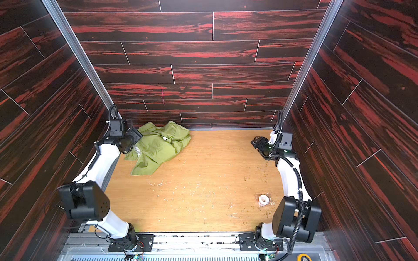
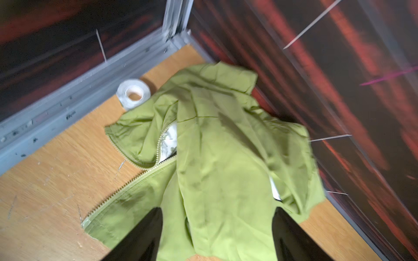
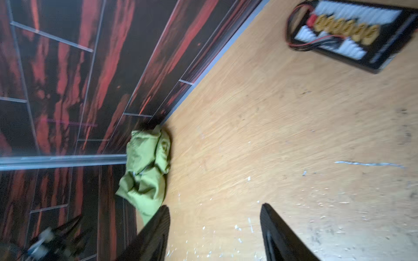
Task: Zip up the jacket
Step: 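Reach the left gripper to the green jacket while the right gripper moves toward it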
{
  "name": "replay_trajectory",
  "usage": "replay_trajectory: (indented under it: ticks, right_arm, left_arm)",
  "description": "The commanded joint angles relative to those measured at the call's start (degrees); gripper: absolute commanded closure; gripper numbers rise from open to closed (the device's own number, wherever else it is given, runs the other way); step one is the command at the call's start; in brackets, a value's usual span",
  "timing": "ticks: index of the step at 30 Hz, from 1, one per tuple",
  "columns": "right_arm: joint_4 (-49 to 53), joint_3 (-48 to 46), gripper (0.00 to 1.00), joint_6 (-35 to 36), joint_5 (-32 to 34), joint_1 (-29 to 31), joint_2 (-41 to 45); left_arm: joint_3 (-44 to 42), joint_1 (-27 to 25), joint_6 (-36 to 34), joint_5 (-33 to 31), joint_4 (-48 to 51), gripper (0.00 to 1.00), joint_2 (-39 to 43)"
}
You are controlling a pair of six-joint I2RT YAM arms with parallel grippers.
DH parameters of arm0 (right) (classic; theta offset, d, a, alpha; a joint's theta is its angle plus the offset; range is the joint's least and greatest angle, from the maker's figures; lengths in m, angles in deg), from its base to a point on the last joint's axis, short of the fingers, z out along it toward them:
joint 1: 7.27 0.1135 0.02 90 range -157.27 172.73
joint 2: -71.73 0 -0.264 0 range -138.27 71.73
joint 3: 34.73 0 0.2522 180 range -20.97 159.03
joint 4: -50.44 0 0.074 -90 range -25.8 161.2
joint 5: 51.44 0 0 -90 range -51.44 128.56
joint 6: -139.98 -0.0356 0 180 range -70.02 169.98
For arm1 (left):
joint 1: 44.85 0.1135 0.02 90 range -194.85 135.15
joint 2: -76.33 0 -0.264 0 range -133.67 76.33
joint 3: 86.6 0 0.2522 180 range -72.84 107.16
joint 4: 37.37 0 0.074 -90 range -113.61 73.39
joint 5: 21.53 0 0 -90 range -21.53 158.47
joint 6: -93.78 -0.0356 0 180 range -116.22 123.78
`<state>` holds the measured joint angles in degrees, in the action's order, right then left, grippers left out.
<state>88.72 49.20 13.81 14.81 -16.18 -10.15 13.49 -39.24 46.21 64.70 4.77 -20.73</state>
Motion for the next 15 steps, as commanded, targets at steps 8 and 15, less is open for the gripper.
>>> replay_trajectory:
  ticks: [8,15]
  right_arm:
    - [7.08,3.09,0.26,1.76,0.7,10.6,-1.59]
    - [8.14,5.15,0.2,0.98,2.83,14.06,-3.64]
  left_arm:
    - [11.91,4.86,1.0,5.21,7.47,0.21,-17.64]
    - [19.28,5.24,0.96,10.45,6.68,0.24,-27.36]
